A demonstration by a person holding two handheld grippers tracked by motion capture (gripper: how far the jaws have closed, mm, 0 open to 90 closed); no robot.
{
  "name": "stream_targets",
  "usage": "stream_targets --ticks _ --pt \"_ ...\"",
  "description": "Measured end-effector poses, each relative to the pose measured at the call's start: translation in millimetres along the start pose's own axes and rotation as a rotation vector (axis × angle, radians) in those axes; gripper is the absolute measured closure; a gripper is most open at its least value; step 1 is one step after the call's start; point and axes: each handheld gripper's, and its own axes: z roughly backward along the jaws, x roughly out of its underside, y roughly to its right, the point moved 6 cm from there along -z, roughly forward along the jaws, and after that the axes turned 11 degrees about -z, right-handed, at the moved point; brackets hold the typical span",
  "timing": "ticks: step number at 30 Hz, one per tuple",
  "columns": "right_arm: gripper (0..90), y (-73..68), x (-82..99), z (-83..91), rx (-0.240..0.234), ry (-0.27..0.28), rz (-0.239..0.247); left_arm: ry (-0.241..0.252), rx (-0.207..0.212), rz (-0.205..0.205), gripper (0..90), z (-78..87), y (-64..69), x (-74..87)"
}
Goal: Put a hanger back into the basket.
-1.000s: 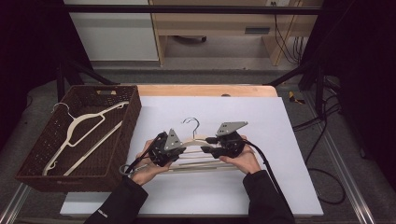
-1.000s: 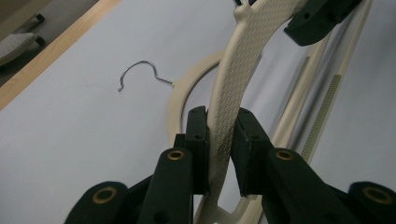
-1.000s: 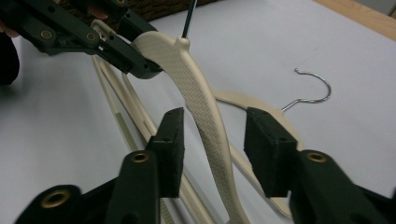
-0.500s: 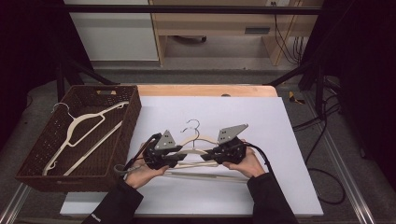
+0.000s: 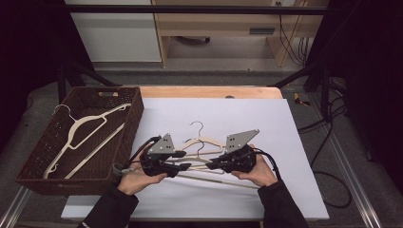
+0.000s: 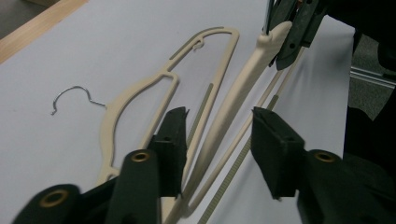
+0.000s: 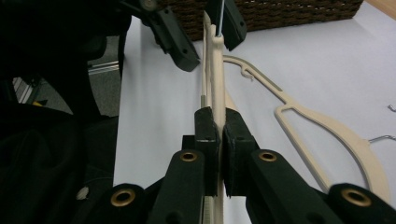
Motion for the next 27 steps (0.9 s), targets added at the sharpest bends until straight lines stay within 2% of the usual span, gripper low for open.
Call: stream_targets --ticks 2,3,4,5,6,7,8,10,12,13,14,15,17,18,20,21,23,24,27 --pt "87.1 -3.1 -0.6 -1.3 -0.011 -0.005 0.015 -0.031 0.01 -0.025 60.4 -0.9 -0.7 0.7" --pt "87.0 -4.5 -0.7 -1.8 -0.016 -0.009 0.018 -0.027 0.013 -0.014 63.6 -2.1 0.2 0.1" --pt "87.1 -5.6 -1.0 -2.4 -0.019 -0.01 0.021 -0.031 0.025 -0.015 64.8 -2.9 1.0 0.2" --pt "87.1 -6.9 -1.2 -2.9 -0.021 -0.013 0.023 -0.044 0.035 -0.036 67.5 -2.5 0.9 1.1" --pt "87.0 -7.2 -1.8 -3.4 -0.023 -0.011 0.03 -0.034 0.037 -0.027 70.5 -3.3 2.9 0.3" --pt "87.0 -7.7 -1.8 -3.4 -0.026 -0.013 0.029 -0.05 0.038 -0.047 71.5 -2.5 2.5 1.1" --pt "87.0 -7.8 -1.7 -3.6 -0.026 -0.014 0.03 -0.045 0.039 -0.041 72.2 -3.1 4.5 0.8" --pt "87.0 -7.6 -1.4 -4.2 -0.034 -0.017 0.03 -0.06 0.033 -0.064 73.2 -1.6 4.3 1.8" --pt "86.4 -6.9 -1.6 -4.5 -0.035 -0.008 0.029 -0.046 0.024 -0.052 74.1 -0.7 5.8 0.8" --pt "84.7 -6.0 -2.0 -4.1 -0.02 -0.001 0.028 -0.055 0.026 -0.067 75.6 0.9 5.2 1.5" --pt "82.5 -4.5 -3.0 -3.6 0.001 0.015 0.028 -0.034 0.038 -0.047 77.6 1.1 7.8 0.3" --pt "79.7 -2.3 -4.2 -2.6 0.028 0.029 0.025 -0.026 0.039 -0.046 80.0 1.4 9.0 -0.4" --pt "77.1 -0.7 -4.9 -2.3 0.047 0.033 0.021 -0.018 0.038 -0.047 81.3 2.1 11.4 -1.9" --pt "75.6 -0.1 -4.8 -2.6 0.053 0.031 0.014 -0.024 0.035 -0.061 82.0 2.7 12.6 -2.5" --pt "70.2 1.2 -4.5 -3.4 0.072 0.034 0.01 -0.022 0.037 -0.057 83.8 1.5 16.0 -4.1" --pt "67.3 2.4 -5.0 -3.7 0.096 0.047 0.014 -0.019 0.043 -0.055 85.4 1.3 17.5 -4.8" --pt "63.9 3.5 -6.3 -3.1 0.113 0.069 0.008 -0.017 0.03 -0.055 85.9 1.4 18.2 -5.9" --pt "63.1 3.7 -6.8 -2.6 0.115 0.077 0.002 -0.001 0.023 -0.039 85.9 1.6 18.6 -7.0" --pt "49.4 5.0 -8.4 2.5 0.155 0.118 -0.019 0.005 -0.005 -0.012 86.0 3.6 16.0 -6.8"
